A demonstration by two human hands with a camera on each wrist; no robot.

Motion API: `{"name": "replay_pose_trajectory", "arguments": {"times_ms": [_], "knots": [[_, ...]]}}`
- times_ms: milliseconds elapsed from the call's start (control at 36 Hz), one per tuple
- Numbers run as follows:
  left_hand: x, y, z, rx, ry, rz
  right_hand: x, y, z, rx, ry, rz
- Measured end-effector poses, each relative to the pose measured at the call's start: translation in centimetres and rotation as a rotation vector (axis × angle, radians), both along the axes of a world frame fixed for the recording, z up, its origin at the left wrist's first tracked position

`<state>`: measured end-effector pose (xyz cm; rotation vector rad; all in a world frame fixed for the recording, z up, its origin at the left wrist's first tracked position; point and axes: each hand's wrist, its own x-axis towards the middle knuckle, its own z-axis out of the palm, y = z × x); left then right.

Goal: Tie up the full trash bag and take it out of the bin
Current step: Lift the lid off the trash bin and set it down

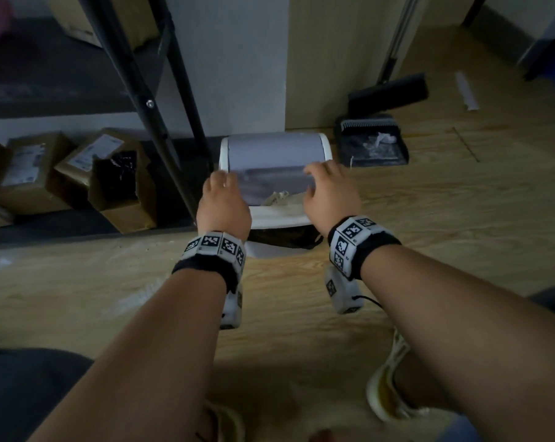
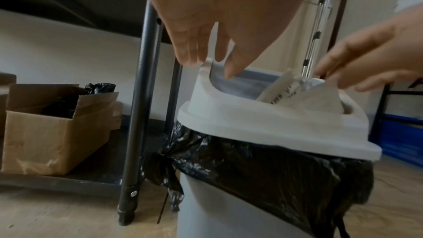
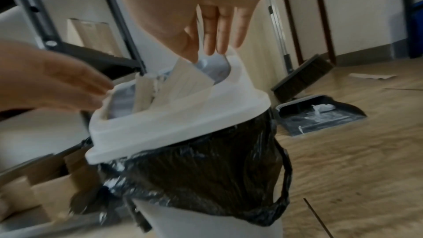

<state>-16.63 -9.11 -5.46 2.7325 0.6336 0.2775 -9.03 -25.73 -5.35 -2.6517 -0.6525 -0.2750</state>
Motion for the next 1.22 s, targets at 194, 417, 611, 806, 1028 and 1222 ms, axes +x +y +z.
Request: {"name": "replay_pose_trajectory", "arguments": {"times_ms": [194,417,611,806,1028,1222], "knots": [[-1.2,-0.1,-1.4,0.095,-0.003,-0.028,-1.7,1.4,-0.9,-0.026,-0.016,0.143],[-1.8,-0.2,-2.7,0.306,0.046,-0.309,-1.8,2.1,-2.3,-0.075,0.014,0.198],[-2.0,-1.0,-4.0,0.236,0.030,-0.301,-1.3,2.3,-1.9,-0.054,0.016,0.205],[-1.8,-1.2,-3.7,0.253,0.051,-0.313,-1.9,1.7,-2.5,-0.098,-0.143,0.235],[-1.8,-1.5,-3.4,0.272,0.056,-0.367,-0.1,2.0,-1.5,-0.185,0.135,0.209],[-1.4,-1.7,-3.6,0.236,0.069,-0.361,-0.2,2.9,-1.9,-0.276,0.260,0.192]]}}
